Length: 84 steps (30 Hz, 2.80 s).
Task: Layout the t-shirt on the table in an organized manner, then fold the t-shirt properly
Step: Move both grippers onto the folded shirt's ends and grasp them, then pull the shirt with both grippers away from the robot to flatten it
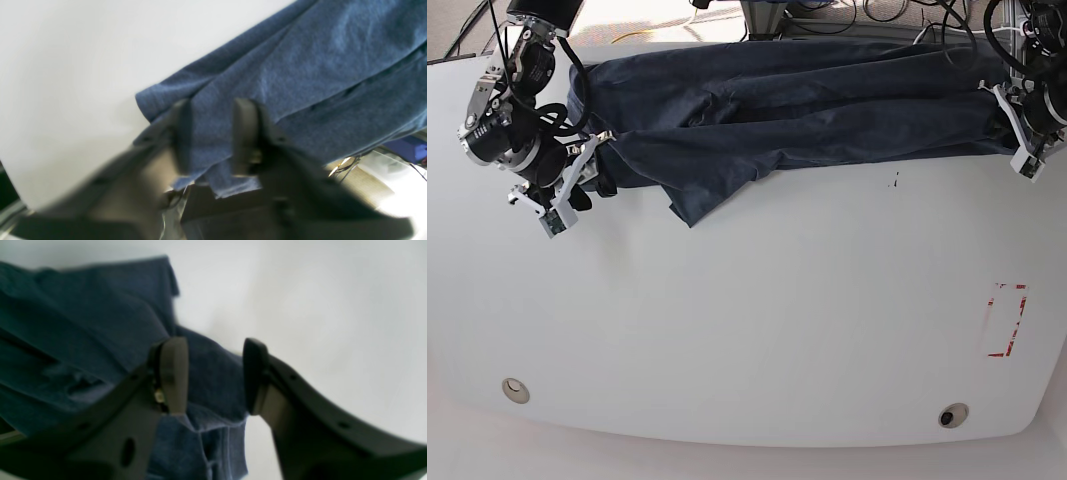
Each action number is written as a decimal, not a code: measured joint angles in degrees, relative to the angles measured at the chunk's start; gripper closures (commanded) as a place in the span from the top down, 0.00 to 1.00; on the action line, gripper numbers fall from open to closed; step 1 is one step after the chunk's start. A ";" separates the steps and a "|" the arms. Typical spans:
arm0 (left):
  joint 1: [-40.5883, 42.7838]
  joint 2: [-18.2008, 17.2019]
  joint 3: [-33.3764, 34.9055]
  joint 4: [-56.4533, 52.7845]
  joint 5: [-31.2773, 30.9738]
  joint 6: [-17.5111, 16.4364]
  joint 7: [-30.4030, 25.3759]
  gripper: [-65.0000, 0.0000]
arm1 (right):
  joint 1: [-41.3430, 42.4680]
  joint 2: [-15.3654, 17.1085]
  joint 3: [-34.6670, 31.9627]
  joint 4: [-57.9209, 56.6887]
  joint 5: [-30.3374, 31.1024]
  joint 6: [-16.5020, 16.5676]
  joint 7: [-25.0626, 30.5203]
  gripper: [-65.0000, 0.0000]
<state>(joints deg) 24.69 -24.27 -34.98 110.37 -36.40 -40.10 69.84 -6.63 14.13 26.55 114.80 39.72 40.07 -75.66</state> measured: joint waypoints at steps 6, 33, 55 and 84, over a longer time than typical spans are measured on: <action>-1.75 3.08 1.92 0.00 10.08 0.15 0.15 0.02 | -0.24 -1.84 -3.58 -0.02 1.11 -0.17 -0.72 0.01; -1.97 10.05 5.70 -0.07 32.35 0.15 -16.39 0.00 | -5.66 -5.09 -13.66 -0.11 -14.71 -0.15 5.31 0.00; -1.99 15.76 6.64 -6.67 37.81 0.02 -16.87 0.00 | -10.43 -4.96 -17.29 -6.36 -22.77 -0.15 15.85 0.00; -27.76 10.08 22.27 -28.44 37.88 0.81 -18.51 0.00 | 3.96 0.85 -14.62 -29.31 -18.95 0.90 26.03 0.00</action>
<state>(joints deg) -3.07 -14.20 -12.71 81.93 1.48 -39.29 51.33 -2.68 14.98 11.92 85.49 20.78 40.97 -49.63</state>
